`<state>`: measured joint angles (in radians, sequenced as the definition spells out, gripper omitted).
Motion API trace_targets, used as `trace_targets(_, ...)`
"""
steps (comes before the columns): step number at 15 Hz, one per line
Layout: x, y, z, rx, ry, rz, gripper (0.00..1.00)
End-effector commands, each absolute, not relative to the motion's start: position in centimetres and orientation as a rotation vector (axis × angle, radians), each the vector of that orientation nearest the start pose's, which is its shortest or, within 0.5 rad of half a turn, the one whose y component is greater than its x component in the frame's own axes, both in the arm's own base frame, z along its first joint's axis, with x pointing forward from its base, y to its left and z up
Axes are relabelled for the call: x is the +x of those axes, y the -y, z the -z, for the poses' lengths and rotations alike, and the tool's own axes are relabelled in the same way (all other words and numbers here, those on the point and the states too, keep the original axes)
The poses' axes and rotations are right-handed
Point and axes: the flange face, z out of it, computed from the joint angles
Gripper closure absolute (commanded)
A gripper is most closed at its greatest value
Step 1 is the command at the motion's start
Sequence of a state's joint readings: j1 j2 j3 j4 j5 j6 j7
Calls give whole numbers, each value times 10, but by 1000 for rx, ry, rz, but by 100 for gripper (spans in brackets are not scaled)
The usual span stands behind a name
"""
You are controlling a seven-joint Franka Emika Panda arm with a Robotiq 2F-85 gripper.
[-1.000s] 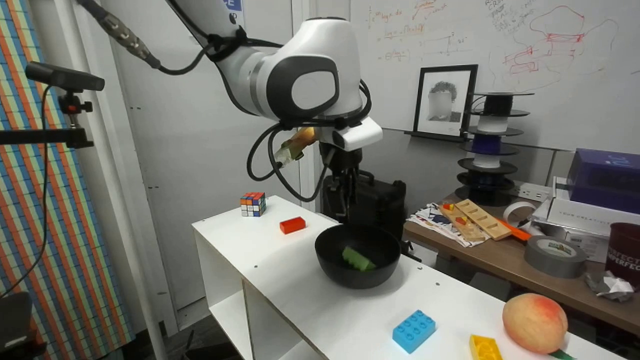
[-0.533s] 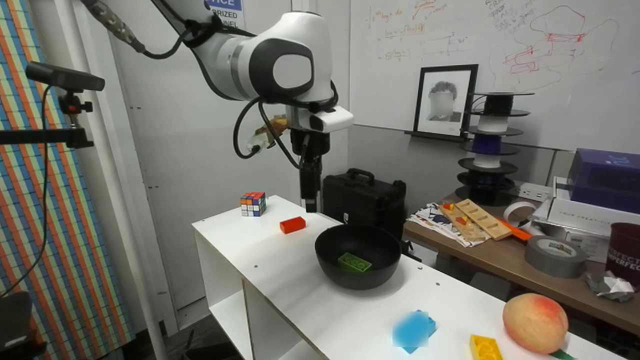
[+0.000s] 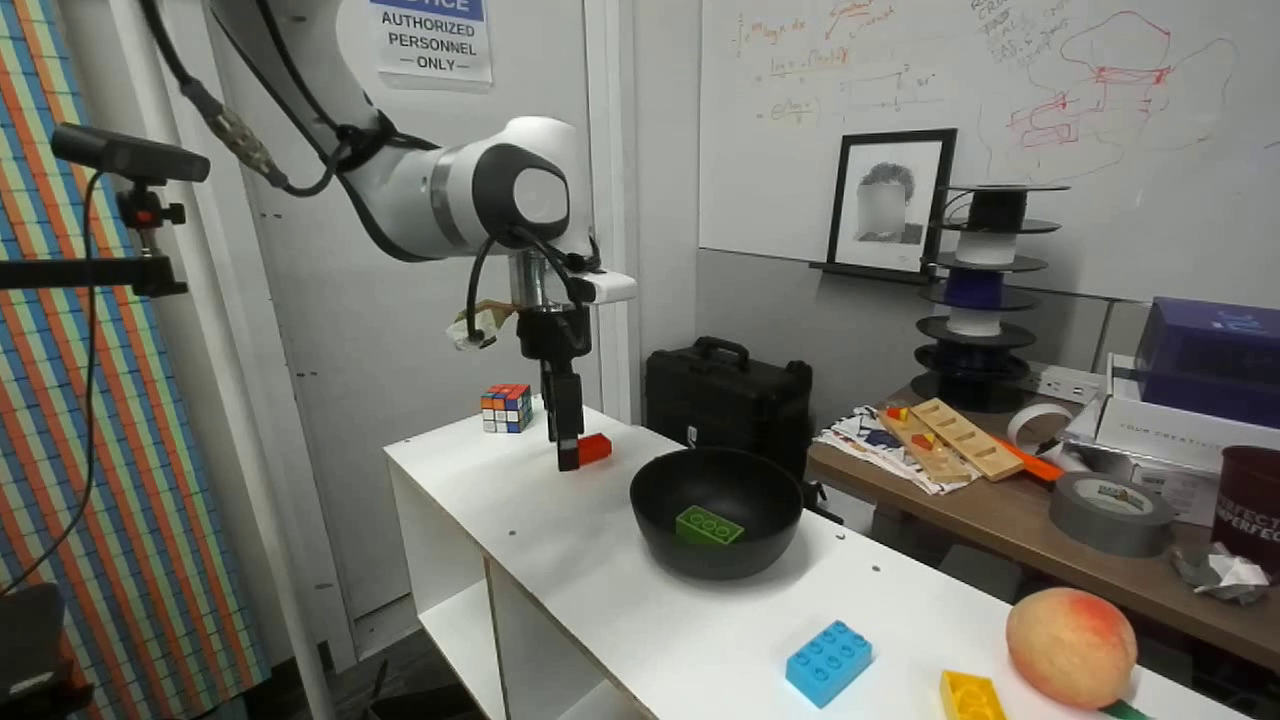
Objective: Pick up the green, yellow, blue and red objects and put them in the bowl
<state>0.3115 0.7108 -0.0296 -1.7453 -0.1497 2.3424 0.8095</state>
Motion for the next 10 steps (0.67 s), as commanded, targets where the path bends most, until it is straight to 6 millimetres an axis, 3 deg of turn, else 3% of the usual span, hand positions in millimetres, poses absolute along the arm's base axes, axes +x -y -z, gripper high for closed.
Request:
trace_targets(1, 648, -209, -144, -3398, -430, -4, 0)
trace_targets(7, 676, -251, -154, -3515, -38, 305, 0)
trace_targets(10, 686, -256, -147, -3460, -109, 348, 0)
